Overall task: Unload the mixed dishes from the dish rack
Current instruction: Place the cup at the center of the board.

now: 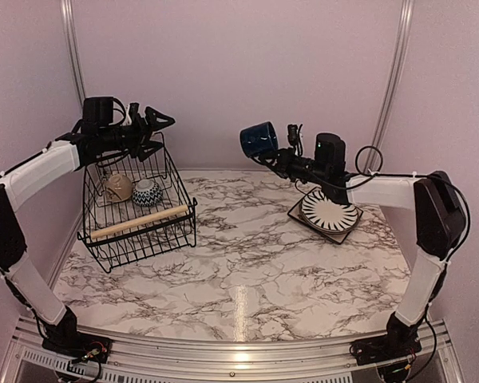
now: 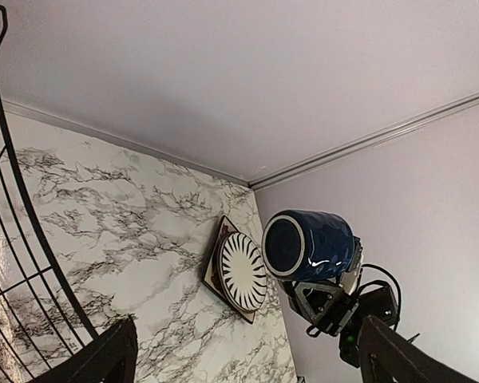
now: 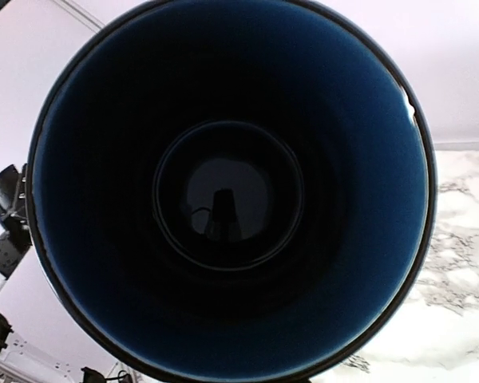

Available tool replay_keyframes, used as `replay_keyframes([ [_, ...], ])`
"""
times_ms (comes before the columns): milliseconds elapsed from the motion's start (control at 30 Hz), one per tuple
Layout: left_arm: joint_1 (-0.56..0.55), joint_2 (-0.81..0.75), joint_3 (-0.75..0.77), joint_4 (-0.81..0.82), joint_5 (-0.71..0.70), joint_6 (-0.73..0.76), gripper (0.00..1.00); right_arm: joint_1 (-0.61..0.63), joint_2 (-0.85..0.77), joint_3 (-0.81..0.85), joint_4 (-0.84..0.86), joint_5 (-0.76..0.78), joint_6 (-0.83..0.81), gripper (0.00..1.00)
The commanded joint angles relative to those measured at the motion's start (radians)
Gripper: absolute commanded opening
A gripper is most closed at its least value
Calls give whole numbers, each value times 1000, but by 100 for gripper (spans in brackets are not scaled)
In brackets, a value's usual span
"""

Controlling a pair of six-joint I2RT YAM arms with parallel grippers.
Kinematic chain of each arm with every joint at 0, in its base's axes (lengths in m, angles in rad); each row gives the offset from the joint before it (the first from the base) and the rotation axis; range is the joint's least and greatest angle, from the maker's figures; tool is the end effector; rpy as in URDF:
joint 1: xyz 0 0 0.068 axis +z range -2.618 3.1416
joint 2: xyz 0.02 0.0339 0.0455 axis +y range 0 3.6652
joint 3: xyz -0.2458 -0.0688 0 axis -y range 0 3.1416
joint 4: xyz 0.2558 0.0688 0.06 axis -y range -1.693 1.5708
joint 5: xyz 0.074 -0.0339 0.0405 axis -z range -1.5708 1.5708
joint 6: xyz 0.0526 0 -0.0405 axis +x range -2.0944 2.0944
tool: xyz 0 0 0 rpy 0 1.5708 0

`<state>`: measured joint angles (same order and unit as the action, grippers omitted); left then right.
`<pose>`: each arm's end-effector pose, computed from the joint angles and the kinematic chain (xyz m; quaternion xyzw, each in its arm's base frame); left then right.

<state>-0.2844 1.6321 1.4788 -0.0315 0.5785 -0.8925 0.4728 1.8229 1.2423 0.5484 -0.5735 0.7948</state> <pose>0.3884 -0.1435 0.3574 -0.0469 0.7581 -0.5224 0.3875 0.3843 0.2286 0.2576 -0.0837 0.7117 0.5589 0.4173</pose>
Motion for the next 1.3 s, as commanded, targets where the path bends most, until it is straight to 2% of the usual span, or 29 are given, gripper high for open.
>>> replay_keyframes([
  [0, 17, -57, 30, -195, -94, 149, 99, 15, -31, 121, -329, 167, -220, 0],
  [200, 18, -76, 74, -270, -157, 200, 99, 23, 32, 221, -599, 341, -325, 0],
  [400, 18, -83, 68, -264, -158, 196, 99, 81, 205, 480, -954, 627, -506, 0],
  [567, 18, -89, 61, -268, -164, 200, 99, 109, 334, 667, -1149, 719, -580, 0],
  [833, 17, -81, 64, -267, -158, 203, 99, 132, 412, 735, -1219, 775, -614, 0],
  [1267, 18, -78, 59, -280, -164, 214, 99, 128, 414, 669, -1211, 771, -586, 0],
])
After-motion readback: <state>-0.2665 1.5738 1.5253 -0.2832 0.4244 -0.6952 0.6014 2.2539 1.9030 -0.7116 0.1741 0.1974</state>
